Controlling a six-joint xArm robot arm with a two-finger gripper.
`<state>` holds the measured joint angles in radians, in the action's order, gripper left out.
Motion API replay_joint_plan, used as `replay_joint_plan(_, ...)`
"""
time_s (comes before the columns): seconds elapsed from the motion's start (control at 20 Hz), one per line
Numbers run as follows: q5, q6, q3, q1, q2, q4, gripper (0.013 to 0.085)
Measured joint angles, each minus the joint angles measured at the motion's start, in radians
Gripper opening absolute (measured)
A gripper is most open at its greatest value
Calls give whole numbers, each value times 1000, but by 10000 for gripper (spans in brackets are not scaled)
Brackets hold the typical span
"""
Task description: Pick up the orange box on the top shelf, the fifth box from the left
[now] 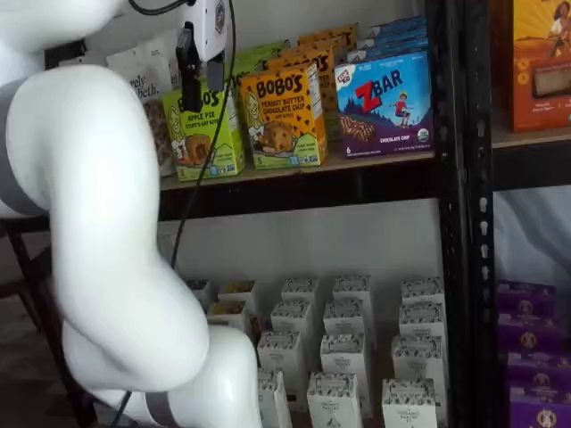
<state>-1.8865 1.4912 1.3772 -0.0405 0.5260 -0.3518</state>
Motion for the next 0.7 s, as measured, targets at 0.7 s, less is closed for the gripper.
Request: replay_joint_plan(0.7,115,-33,-5,74,-30,95,850)
